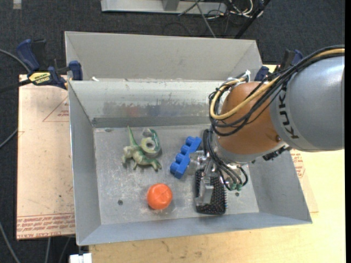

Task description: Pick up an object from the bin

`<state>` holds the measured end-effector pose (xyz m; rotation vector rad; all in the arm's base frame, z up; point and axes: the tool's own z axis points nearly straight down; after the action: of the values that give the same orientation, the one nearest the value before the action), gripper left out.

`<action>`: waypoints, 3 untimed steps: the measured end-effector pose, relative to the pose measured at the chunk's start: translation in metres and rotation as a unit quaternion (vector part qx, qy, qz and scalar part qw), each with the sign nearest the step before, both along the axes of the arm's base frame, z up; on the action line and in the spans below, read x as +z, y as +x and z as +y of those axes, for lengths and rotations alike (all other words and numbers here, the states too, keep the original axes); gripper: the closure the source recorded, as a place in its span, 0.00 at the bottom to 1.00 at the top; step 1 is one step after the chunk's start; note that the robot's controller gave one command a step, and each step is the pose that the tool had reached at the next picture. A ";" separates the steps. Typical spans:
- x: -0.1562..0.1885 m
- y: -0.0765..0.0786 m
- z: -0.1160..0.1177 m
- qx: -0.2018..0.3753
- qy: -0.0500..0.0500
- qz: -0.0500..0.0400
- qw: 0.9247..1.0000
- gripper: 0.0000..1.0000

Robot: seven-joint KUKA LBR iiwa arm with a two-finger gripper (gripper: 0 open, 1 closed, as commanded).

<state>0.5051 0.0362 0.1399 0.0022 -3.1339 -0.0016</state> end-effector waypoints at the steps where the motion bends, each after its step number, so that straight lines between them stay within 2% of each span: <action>1: 0.004 0.002 0.000 -0.001 0.000 -0.004 1.000 0.00; 2: -0.005 0.046 0.007 0.091 0.000 -0.005 0.996 0.00; 3: -0.006 0.100 -0.024 0.185 -0.001 -0.008 0.983 0.00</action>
Offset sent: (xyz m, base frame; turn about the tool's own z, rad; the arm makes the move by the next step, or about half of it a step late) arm 0.1004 0.0148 -0.0198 -0.4111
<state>0.6048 0.0120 0.1339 0.5836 -3.0950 0.0023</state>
